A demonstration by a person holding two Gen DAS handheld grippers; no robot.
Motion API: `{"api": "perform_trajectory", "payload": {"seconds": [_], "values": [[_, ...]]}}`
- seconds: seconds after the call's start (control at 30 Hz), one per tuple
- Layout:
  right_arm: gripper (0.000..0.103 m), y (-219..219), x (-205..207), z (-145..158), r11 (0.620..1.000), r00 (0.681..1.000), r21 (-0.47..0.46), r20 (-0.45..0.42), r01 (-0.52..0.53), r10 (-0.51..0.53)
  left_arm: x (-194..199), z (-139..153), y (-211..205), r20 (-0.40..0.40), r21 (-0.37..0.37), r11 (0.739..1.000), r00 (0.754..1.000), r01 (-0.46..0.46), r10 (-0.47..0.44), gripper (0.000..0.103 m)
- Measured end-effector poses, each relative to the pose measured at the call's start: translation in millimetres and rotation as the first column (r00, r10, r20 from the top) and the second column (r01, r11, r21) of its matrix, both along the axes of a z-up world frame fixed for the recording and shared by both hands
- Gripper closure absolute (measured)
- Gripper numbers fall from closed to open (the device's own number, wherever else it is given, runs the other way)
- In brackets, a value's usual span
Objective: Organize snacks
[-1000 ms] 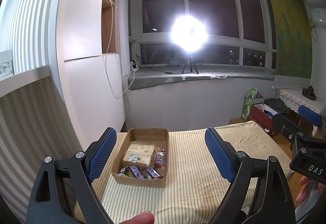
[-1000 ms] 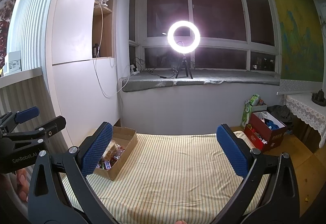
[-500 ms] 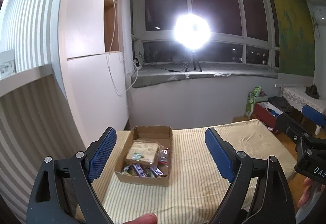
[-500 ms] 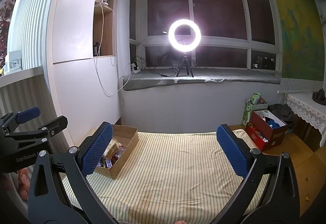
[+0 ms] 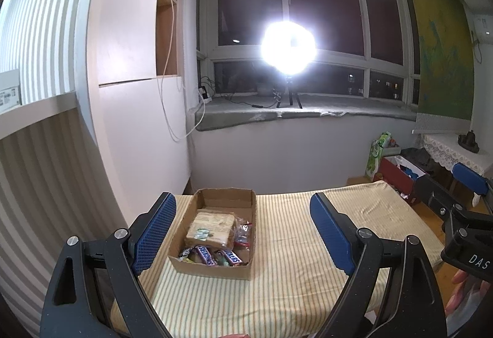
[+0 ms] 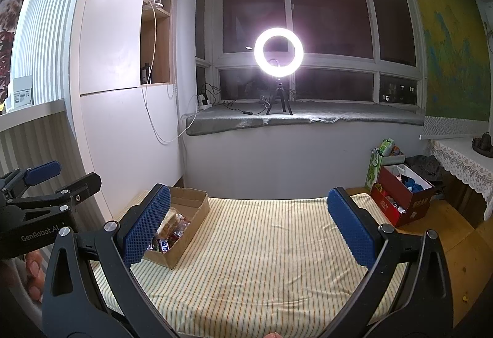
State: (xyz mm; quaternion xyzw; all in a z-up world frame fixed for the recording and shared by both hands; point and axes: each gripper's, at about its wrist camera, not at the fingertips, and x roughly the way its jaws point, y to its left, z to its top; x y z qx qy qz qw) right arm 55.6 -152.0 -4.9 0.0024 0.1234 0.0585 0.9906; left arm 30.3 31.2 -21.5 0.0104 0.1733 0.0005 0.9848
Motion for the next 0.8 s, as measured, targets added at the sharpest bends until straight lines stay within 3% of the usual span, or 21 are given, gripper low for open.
{"api": "perform_trajectory", "payload": {"seconds": [0.8], "values": [[0.0, 1.6, -4.4, -7.7, 1.0, 1.0, -0.001, -0.011, 0.007, -0.007, -3.6, -1.1, -1.8, 0.022, 0.014, 1.0, 1.0, 0.007, -0.008, 0.014]]}}
